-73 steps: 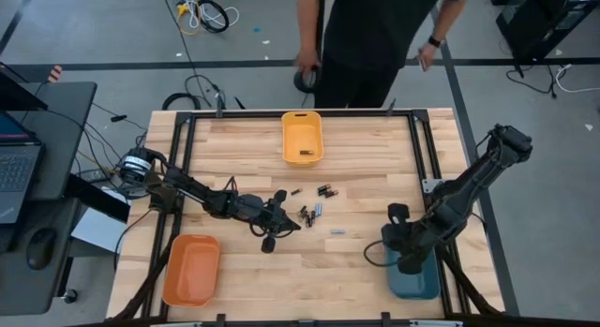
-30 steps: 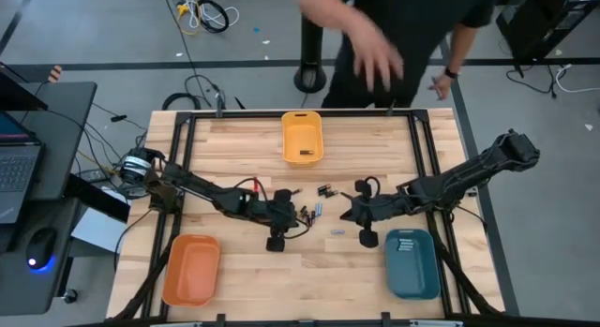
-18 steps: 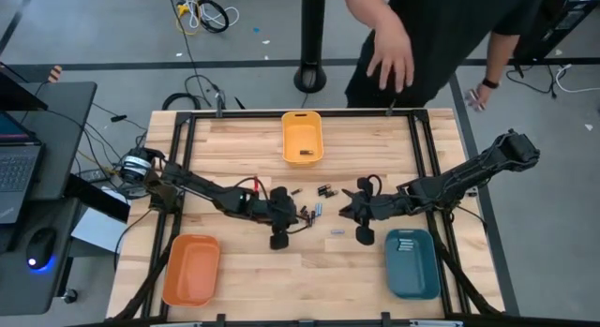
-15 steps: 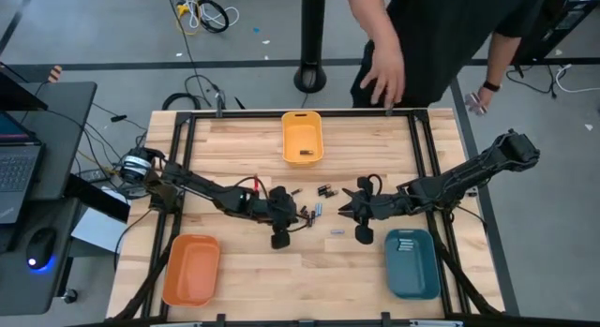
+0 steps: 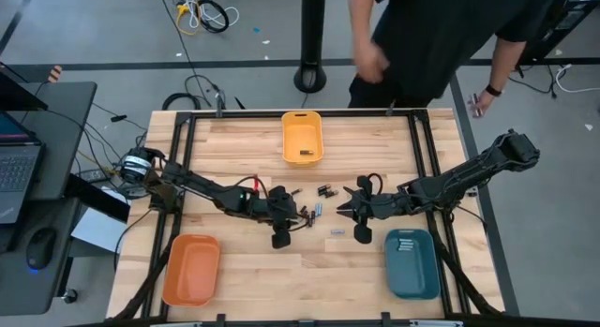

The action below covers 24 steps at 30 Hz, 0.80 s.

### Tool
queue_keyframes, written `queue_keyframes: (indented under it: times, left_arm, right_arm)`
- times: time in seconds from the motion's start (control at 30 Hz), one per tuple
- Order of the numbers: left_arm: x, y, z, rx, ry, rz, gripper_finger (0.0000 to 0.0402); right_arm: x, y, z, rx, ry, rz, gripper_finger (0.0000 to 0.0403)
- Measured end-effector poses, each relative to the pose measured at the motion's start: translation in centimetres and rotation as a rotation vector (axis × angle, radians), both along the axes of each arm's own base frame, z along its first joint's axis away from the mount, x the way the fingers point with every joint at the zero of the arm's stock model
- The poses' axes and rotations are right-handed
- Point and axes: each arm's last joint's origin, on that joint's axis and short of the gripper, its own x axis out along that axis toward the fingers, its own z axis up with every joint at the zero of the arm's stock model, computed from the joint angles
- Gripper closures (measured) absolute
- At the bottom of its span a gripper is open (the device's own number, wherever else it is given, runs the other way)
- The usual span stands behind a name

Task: Sort batteries
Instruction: Put the small black battery into the yellow bin

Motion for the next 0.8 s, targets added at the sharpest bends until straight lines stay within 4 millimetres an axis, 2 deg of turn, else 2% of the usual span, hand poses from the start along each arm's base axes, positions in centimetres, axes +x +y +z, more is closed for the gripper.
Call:
queue_keyframes:
  times: [0.17,0.33,0.8]
  left_arm:
    - [0.01,0.21,-0.03,0.000,0.004,0.004,0.0283]
    - [-0.12,0.73,0.05,0.016,0.089,0.025,0.0266]
    - [-0.06,0.75,0.16,0.009,0.086,0.038,0.0263]
  right_arm:
    - [0.00,0.00,0.00,-0.001,0.000,0.000,0.0341]
    - [0.00,0.00,0.00,0.000,0.000,0.000,0.0343]
    - [0.51,-0.73,0.37,-0.005,-0.039,0.017,0.0344]
